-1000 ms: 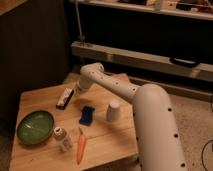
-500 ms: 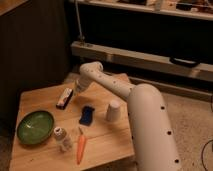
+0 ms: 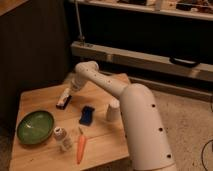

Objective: Push the eraser across the table

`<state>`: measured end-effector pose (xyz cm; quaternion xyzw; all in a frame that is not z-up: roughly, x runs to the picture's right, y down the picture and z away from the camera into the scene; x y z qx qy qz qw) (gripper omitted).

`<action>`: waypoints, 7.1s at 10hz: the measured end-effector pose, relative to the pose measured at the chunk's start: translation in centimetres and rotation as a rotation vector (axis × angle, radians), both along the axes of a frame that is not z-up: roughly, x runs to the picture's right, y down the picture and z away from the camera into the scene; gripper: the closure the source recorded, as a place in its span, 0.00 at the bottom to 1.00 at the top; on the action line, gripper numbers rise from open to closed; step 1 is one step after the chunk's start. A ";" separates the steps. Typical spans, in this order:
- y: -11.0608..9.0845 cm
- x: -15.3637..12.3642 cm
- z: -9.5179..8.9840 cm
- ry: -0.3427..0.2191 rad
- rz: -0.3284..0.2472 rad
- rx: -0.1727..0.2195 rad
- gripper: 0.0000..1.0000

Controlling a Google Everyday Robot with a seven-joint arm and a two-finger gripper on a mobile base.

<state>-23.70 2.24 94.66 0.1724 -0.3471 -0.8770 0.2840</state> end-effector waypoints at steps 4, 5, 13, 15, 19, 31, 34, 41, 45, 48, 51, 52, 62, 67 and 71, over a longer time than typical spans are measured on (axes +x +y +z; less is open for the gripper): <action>0.6 0.0 -0.1 0.010 -0.016 -0.004 0.98; 0.1 0.2 -1.0 0.011 -0.011 0.009 0.98; -1.2 2.8 -1.6 0.061 0.018 0.014 0.98; -0.3 2.8 -0.5 0.070 0.009 -0.004 0.98; 0.4 2.7 0.3 0.078 0.000 -0.027 0.98; 1.7 -1.0 0.9 0.046 -0.065 -0.049 0.98; 1.7 -3.5 1.2 0.029 -0.107 -0.059 0.98; 1.2 -10.5 0.7 -0.052 -0.205 -0.038 0.98; 3.0 -13.7 1.0 -0.072 -0.273 -0.070 0.98; 3.2 -15.3 0.9 -0.089 -0.289 -0.077 0.98; 1.5 -16.6 -0.6 -0.134 -0.267 -0.047 0.98; 1.1 -17.2 -1.2 -0.152 -0.268 -0.038 0.98; -3.5 -7.3 -4.0 -0.092 -0.102 0.027 0.98; -0.9 -3.6 -4.1 -0.102 -0.030 0.054 0.98; -1.4 -8.5 -3.8 -0.238 0.071 0.105 0.98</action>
